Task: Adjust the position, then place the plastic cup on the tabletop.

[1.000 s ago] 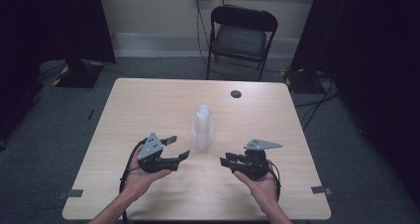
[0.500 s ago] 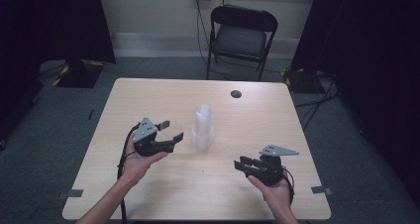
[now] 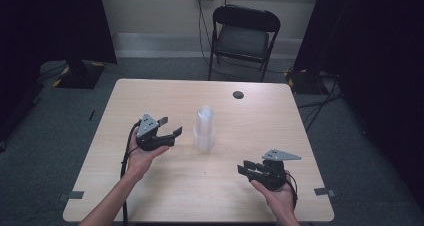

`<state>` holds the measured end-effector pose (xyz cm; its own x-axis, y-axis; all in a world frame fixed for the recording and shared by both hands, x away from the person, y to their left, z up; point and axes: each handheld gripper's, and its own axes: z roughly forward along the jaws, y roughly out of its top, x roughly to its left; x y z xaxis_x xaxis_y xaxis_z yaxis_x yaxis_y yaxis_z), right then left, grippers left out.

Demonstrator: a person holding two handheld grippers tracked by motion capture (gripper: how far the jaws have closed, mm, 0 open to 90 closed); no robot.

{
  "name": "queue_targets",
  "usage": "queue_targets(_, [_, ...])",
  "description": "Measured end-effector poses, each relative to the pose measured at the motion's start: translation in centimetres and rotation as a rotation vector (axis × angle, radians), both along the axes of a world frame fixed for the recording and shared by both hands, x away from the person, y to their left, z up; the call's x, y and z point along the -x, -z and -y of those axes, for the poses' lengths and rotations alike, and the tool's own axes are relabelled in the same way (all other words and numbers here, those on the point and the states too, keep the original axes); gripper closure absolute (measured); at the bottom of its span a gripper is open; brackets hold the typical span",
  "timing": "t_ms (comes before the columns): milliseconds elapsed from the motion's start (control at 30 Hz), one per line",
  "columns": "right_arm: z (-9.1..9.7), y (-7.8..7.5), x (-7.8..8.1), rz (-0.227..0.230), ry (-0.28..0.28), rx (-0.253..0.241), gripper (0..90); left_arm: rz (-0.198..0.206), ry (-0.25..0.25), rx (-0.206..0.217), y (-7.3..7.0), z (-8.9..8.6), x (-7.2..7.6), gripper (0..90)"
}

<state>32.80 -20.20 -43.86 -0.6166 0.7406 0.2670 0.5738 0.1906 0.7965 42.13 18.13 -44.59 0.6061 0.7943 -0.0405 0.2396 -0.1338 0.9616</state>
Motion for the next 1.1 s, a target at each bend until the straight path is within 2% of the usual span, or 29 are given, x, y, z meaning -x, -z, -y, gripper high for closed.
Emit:
queue_targets(100, [-0.1,0.1,0.0,-0.002,-0.004,0.003,63.7,0.001,-0.019,0.002,0.4,-0.2,-0.5,29.9])
queue_targets(167, [-0.2,0.4,-0.1,-0.008,-0.004,0.007,63.7,-0.018,-0.024,-0.018,0.5,-0.3,-1.0,29.8])
queue_targets(200, [-0.2,0.4,-0.1,-0.008,-0.004,0.007,63.7,-0.014,-0.024,-0.022,0.5,-0.4,-1.3,29.8])
queue_targets(267, [-0.2,0.4,-0.1,-0.010,-0.001,0.007,63.7,-0.021,-0.025,-0.015,0.5,-0.6,-1.9,29.5])
queue_targets(300, [-0.1,0.4,-0.2,-0.009,0.000,0.005,63.7,-0.013,-0.052,-0.010,0.8,-0.9,-2.3,29.4])
queue_targets(400, [0.0,0.5,-0.2,-0.011,0.003,0.007,63.7,-0.019,-0.069,0.001,1.2,-1.1,-2.8,29.3])
queue_targets(500, [0.0,0.7,-0.4,-0.019,0.010,0.005,63.7,-0.047,-0.076,0.003,2.0,-1.2,-3.4,29.2])
queue_targets(533, [0.0,0.7,-0.5,-0.020,0.011,0.004,63.7,-0.054,-0.081,-0.010,2.3,-1.2,-3.6,29.1])
queue_targets(567, [-0.1,0.7,-0.6,-0.019,0.012,0.006,62.9,-0.076,-0.078,-0.010,2.6,-1.3,-3.7,29.0])
queue_targets(733, [-0.1,0.8,-0.8,-0.021,0.015,0.002,62.7,-0.087,-0.069,-0.021,2.9,-1.0,-3.8,28.8])
queue_targets(767, [-0.1,0.9,-0.9,-0.024,0.015,0.002,62.7,-0.079,-0.064,-0.037,2.9,-1.0,-3.8,28.6])
queue_targets(1067, [0.3,1.2,-1.1,-0.033,0.022,-0.012,61.6,-0.103,-0.072,-0.023,3.2,-1.5,-3.5,27.3])
queue_targets(1100, [0.3,1.2,-1.1,-0.031,0.023,-0.012,61.6,-0.108,-0.067,-0.032,3.3,-1.5,-3.4,27.2])
